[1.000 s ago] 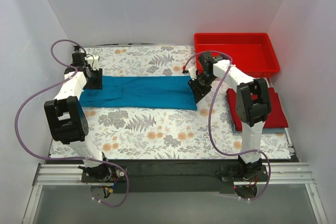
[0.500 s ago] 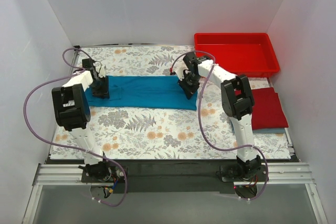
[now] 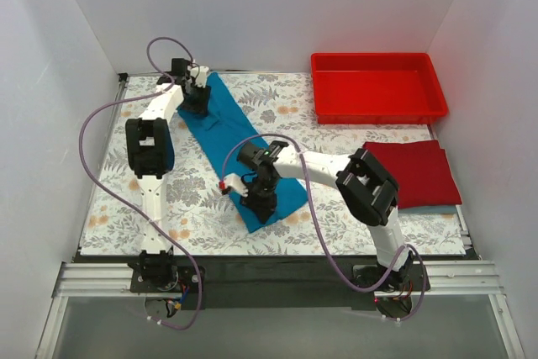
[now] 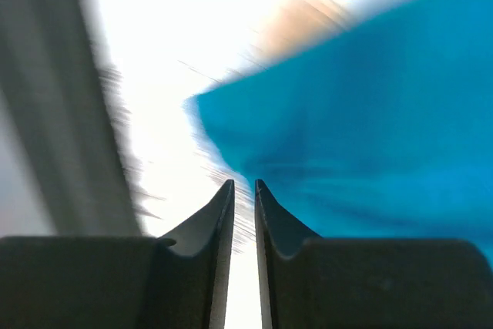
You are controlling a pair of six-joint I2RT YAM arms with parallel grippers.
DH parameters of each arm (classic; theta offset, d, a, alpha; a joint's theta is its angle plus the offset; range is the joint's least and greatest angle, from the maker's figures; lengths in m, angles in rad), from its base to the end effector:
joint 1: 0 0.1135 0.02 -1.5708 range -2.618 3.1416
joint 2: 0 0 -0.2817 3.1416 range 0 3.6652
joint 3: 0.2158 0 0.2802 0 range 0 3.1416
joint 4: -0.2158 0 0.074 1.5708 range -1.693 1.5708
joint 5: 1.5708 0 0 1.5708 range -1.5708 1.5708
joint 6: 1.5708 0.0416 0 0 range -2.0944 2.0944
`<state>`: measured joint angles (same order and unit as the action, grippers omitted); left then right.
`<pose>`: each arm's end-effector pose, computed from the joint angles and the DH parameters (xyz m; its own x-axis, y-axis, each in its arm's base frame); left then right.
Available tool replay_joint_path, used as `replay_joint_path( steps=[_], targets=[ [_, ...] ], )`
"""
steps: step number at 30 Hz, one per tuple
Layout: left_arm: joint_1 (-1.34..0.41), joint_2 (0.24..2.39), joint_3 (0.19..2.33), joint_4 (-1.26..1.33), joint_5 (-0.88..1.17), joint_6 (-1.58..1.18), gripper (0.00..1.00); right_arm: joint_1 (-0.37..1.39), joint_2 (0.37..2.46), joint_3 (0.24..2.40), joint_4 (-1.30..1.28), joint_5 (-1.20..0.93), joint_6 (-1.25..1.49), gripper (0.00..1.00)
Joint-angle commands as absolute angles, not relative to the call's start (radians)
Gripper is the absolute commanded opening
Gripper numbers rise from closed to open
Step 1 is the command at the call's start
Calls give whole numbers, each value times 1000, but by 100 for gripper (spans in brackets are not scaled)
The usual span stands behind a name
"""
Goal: Fold and stack the t-shirts
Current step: Fold the tshirt
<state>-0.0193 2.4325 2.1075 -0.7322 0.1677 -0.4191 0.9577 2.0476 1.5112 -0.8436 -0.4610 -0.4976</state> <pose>0.5686 -0.0179 0.1662 -0.8366 -0.3851 -0.3896 -0.2621 0.9059 -0.3327 0.2359 0.3675 0.1662 -0.1237 -0.9187 -0.3751 -0.9560 0.0089 0.2933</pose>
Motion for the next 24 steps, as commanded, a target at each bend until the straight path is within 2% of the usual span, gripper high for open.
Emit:
replay_joint_path(
  steps=[1, 5, 9, 15, 24],
  targets=[
    [-20, 2344, 2163, -741, 242, -452, 44, 907, 1984, 1624, -904, -650, -488, 24],
    [-18, 2179, 1903, -596, 276, -477, 48, 819, 1953, 1667, -908, -628, -500, 26],
    [-29, 2149, 1844, -610, 299, -508, 49, 776, 2002, 1666, -902, -462, -517, 20],
    [-57, 2233, 1844, -661, 333, -549, 44, 770, 2048, 1579, -851, -423, -532, 16],
    [-132, 2420, 1934, -675, 373, -572, 43, 822, 2094, 1453, -752, -549, -453, 16]
  ],
)
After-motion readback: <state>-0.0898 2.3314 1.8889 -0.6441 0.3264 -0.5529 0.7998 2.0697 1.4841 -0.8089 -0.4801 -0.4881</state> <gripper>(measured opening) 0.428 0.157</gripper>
